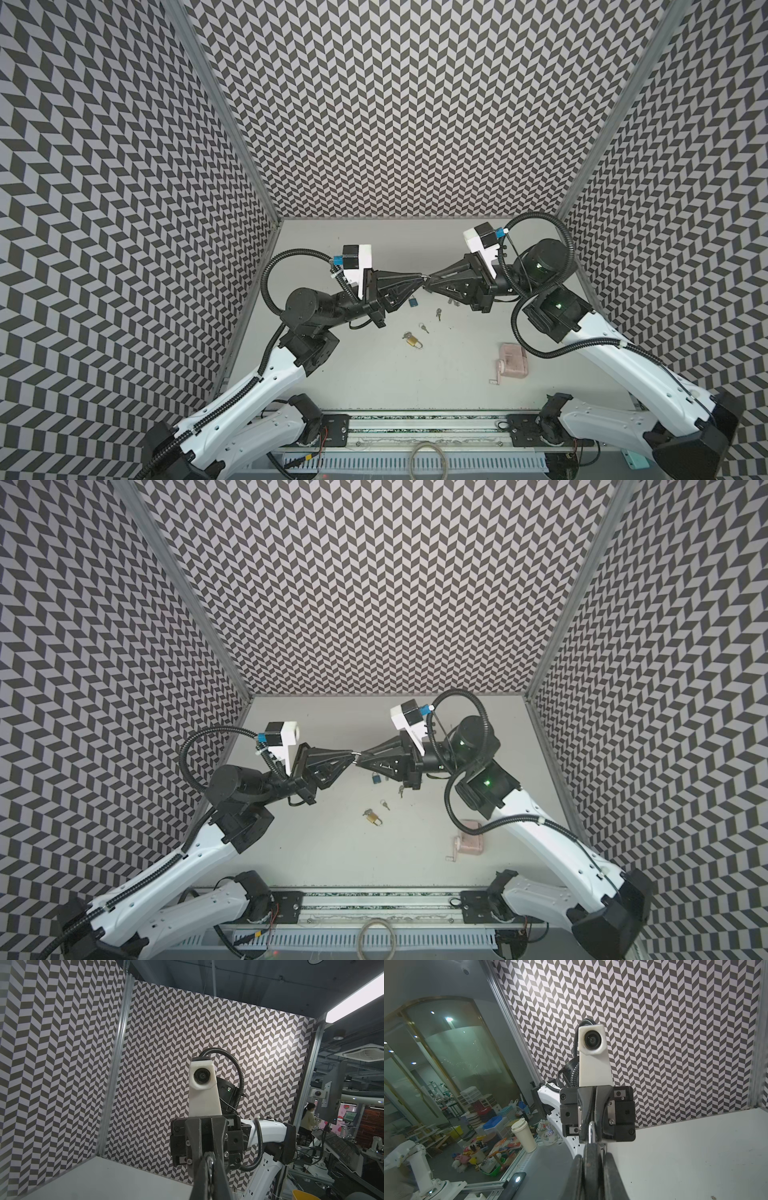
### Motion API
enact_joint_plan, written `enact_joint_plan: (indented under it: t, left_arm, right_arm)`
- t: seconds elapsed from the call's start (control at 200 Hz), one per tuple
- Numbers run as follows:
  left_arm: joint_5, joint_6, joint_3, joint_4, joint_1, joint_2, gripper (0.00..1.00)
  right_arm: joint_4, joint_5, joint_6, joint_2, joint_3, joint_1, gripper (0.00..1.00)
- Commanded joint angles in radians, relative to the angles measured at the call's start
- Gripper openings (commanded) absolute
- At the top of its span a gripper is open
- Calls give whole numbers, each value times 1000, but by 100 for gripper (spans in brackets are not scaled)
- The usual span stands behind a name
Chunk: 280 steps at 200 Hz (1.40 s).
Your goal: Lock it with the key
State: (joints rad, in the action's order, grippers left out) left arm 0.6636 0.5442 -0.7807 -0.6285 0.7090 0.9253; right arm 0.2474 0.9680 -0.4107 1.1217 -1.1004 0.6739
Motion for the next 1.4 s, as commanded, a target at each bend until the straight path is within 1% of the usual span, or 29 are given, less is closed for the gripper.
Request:
enact_joint_plan:
  t: [0.0, 0.06, 0.115, 0.24, 0.345, 0.486, 0.631, 0.731, 0.761, 0.816, 0.846, 0.906, 0.961, 1.041, 1.106, 1.167, 1.247, 1.397]
  left_arm:
    - [150, 18, 40, 143, -17, 4, 0]
    - [166, 25, 38, 146, -49, -16, 0]
    - [176, 24, 32, 153, -59, -23, 0]
    - [183, 18, 23, 168, -59, -23, 0]
    - [157, 15, 21, 183, -60, -35, 0]
    - [88, -11, -15, 288, -87, -49, 0]
    - [115, -12, -23, 290, -111, -48, 0]
    - [121, -6, -26, 281, -115, -48, 0]
    - [123, -2, -29, 280, -120, -46, 0]
    - [134, 11, -34, 277, -135, -41, 0]
    - [142, 20, -35, 267, -145, -37, 0]
    - [155, 34, -36, 252, -161, -38, 0]
    - [164, 36, -41, 256, -174, -38, 0]
    - [175, 37, -45, 259, -189, -42, 0]
    - [184, 39, -45, 259, -196, -44, 0]
    - [189, 39, -46, 259, -198, -45, 0]
    - [198, 39, -47, 259, -198, -48, 0]
    - [211, 40, -46, 255, -198, -49, 0]
  right_arm:
    - [167, -168, -3, -72, 26, 2, 0]
    - [192, -199, -9, -103, 57, -3, 0]
    - [225, -207, -27, -118, 76, -6, 0]
    - [247, -162, -59, -93, 67, -5, 0]
    - [168, -146, -28, -74, 52, -5, 0]
    - [44, -175, 16, -75, 81, -4, 0]
    - [119, -124, -55, -85, 163, -2, 0]
    - [151, -114, -68, -97, 181, -2, 0]
    - [145, -109, -62, -97, 179, -2, 8]
    - [129, -103, -50, -99, 177, -2, 31]
    - [123, -100, -45, -99, 178, -2, 40]
    - [115, -109, -36, -108, 186, -2, 54]
    - [104, -129, -27, -124, 199, -3, 61]
    - [55, -201, -5, -160, 218, -4, 65]
    - [17, -266, 20, -188, 230, -9, 65]
    - [-56, -306, 53, -187, 217, -16, 65]
    - [-95, -304, 80, -177, 204, -19, 64]
    - [-101, -250, 86, -142, 175, -22, 61]
